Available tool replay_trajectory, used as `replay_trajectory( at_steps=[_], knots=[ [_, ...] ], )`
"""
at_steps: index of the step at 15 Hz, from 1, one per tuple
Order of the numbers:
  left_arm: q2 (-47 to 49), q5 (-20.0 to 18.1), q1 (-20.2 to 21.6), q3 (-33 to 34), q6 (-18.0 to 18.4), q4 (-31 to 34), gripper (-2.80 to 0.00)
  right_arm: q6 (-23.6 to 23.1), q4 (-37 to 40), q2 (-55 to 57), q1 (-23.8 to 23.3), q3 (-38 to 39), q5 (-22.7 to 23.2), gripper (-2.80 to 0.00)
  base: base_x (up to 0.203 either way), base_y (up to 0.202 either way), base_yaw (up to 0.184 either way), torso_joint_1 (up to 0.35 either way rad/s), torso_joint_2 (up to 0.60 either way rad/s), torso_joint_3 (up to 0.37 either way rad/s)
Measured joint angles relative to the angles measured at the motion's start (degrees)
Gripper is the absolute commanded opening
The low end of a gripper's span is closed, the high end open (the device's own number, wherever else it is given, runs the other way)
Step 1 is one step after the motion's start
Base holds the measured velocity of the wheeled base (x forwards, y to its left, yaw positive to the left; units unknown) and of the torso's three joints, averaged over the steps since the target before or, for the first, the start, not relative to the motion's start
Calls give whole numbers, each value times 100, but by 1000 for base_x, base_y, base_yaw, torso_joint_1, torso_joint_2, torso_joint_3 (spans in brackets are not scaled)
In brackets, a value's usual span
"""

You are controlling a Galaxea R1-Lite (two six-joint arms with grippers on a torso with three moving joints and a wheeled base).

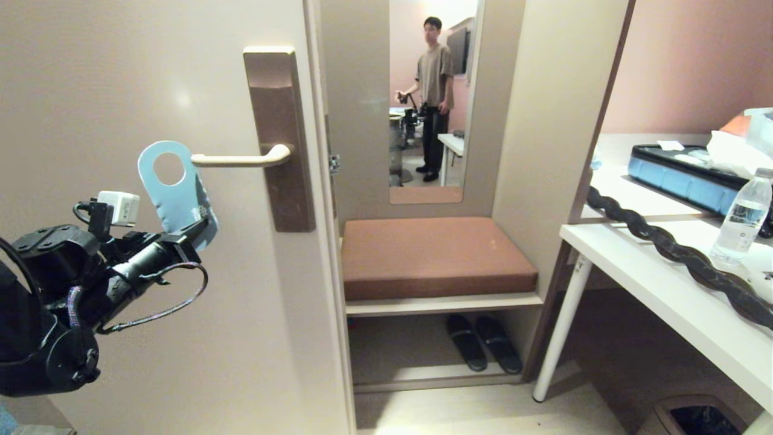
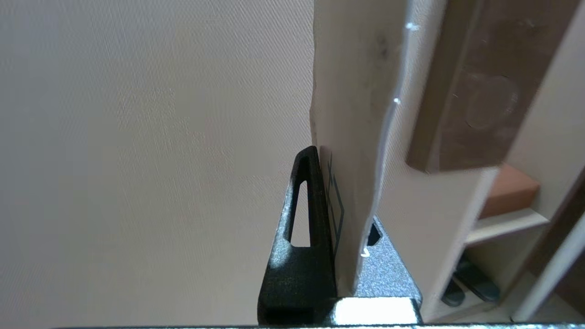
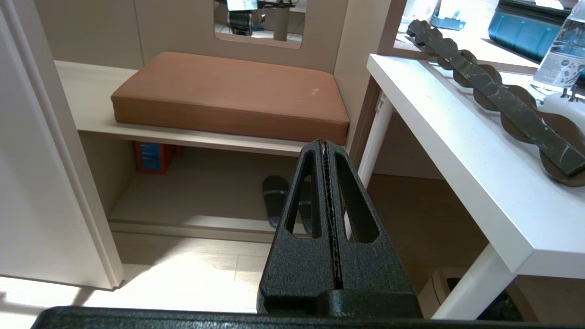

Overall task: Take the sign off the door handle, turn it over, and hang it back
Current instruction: Hang the sign back with the other side facing out

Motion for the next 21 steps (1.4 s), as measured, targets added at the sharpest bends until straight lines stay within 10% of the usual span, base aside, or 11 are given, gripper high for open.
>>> replay_trajectory(
  at_steps=[21],
  knots=[
    [246, 6, -642, -1079, 14, 532, -280, 1, 0, 0, -1, 0, 2, -280, 0, 0, 0, 0, 0, 0]
  ],
)
